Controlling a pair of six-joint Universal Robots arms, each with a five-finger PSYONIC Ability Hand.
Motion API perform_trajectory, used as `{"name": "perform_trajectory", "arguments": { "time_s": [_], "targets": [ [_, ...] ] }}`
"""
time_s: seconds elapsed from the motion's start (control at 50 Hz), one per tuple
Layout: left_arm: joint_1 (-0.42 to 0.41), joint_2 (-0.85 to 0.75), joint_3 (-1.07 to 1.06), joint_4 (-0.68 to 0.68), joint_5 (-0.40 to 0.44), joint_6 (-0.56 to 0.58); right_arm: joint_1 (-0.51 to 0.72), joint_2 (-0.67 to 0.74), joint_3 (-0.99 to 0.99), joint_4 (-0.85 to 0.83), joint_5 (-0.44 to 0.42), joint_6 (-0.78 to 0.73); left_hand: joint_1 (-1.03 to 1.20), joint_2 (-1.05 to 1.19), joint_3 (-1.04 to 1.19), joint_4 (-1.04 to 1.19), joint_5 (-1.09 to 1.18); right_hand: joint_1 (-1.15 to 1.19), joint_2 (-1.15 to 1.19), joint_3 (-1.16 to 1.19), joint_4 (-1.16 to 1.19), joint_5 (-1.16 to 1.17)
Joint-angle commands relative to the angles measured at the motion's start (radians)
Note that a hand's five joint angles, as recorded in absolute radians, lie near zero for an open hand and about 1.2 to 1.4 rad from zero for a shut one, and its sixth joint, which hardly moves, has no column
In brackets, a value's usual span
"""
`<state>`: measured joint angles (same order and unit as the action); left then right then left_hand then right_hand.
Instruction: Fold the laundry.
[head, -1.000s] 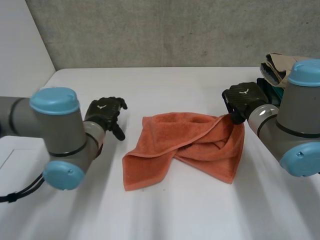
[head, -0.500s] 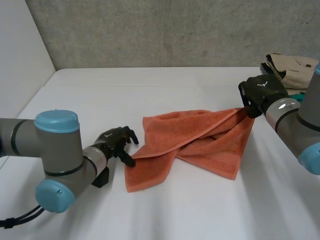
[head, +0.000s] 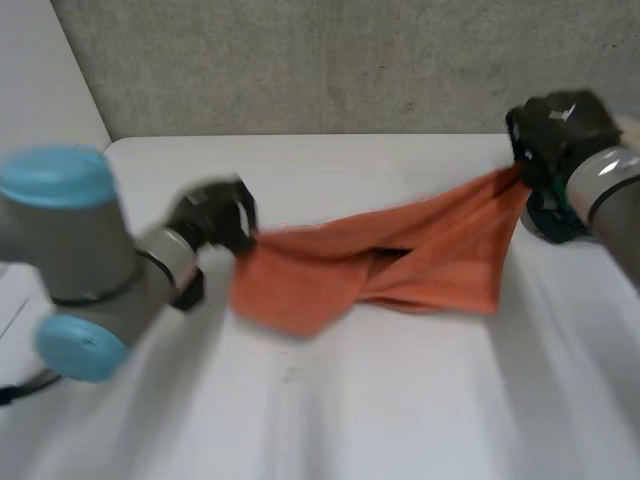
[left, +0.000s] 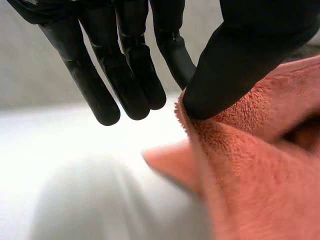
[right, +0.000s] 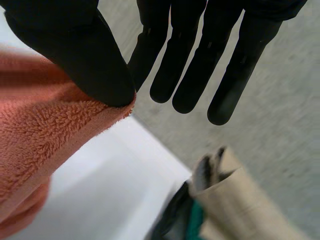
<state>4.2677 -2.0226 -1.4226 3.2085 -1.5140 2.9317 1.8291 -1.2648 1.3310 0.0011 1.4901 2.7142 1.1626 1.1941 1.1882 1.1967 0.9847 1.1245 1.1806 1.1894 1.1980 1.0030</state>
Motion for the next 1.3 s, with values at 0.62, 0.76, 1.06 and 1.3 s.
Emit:
{"name": "perform_trajectory", "arguments": {
  "time_s": [0.62, 0.76, 1.06, 1.3],
  "targets": [
    [0.083, -0.199, 0.459, 0.324, 0.067, 0.435, 0.101, 0.252, -0.407, -0.159, 0.077, -0.151, 0.234, 0.202, 0.208, 0.200, 0.237, 0.272, 0.216, 0.207, 0.198, 0.219],
    [0.083, -0.136, 0.513, 0.839, 0.058, 0.429, 0.104, 0.147, -0.409, -0.625, 0.098, -0.128, 0.234, 0.202, 0.208, 0.200, 0.237, 0.272, 0.216, 0.207, 0.198, 0.219],
    [0.095, 0.157, 0.035, 0.696, 0.061, 0.434, 0.101, 0.051, -0.164, -0.472, -0.010, -0.120, 0.234, 0.202, 0.208, 0.200, 0.237, 0.272, 0.216, 0.207, 0.198, 0.219],
    [0.104, 0.177, -0.421, 0.594, 0.067, 0.445, 0.095, 0.044, 0.278, -0.276, -0.039, -0.125, 0.234, 0.202, 0.208, 0.200, 0.237, 0.272, 0.216, 0.207, 0.198, 0.219]
  ]
}}
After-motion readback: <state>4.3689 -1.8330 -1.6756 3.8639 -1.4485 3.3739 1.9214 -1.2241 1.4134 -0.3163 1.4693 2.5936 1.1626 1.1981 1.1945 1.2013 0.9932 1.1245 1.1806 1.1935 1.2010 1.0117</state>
